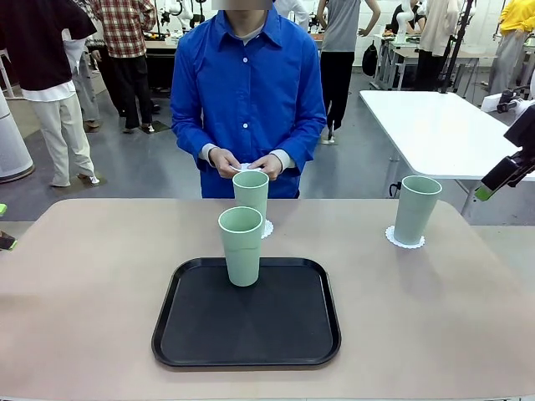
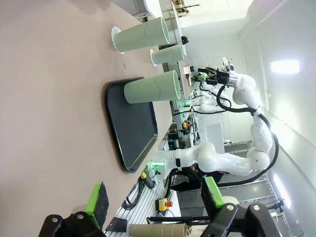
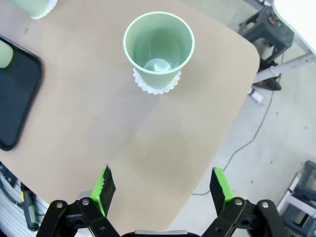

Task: Place coasters on the table and set cups on them.
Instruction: Take one Reusable plastic cup from the Flat Tray and place it on a coaster set by the human.

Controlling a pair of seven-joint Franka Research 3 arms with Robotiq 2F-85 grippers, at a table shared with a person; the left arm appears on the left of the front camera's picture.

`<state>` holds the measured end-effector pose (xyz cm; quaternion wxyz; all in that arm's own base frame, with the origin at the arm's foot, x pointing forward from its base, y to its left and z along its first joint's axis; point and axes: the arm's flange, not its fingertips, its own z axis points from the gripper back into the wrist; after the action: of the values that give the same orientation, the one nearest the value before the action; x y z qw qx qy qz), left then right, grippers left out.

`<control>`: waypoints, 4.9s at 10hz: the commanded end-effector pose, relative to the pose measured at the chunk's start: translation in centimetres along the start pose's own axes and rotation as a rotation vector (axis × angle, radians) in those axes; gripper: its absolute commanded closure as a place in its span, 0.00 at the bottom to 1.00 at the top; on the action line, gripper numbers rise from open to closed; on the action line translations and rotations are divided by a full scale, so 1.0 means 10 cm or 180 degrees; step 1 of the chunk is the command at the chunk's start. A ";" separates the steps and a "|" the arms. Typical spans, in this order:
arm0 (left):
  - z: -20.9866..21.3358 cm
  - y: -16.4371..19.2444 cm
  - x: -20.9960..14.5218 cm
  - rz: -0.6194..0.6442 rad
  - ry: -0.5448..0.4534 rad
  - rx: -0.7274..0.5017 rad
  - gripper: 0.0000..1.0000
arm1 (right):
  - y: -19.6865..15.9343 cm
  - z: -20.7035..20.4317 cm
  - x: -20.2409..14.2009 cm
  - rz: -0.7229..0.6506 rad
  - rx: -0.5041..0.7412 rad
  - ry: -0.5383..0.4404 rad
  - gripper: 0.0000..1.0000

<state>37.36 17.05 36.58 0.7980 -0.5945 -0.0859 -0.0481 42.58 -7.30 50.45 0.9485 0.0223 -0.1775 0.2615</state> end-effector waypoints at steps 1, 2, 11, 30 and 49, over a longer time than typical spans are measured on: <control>0.01 -0.02 -0.01 0.0012 -0.0012 0.0007 0.00 | -0.02 0.00 0.03 0.0000 -0.0062 0.0043 0.00; 0.01 -0.02 -0.01 0.0012 -0.0012 0.0007 0.00 | -0.02 0.00 0.03 0.0000 -0.0062 0.0043 0.00; 0.01 -0.02 -0.01 0.0012 -0.0012 0.0007 0.00 | 0.47 0.68 -0.70 -0.1248 0.0176 0.0430 0.00; 0.01 -0.02 -0.01 0.0012 -0.0012 0.0007 0.00 | -1.23 -0.14 -1.91 -0.1676 0.3659 -0.0641 0.00; 0.01 -0.02 -0.01 0.0012 -0.0012 0.0007 0.00 | -1.18 -0.17 -1.91 -0.1740 0.3605 -0.0571 0.00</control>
<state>37.36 17.08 36.56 0.7981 -0.5944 -0.0859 -0.0477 33.93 -26.62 42.57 0.8018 0.5885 -0.0832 0.0621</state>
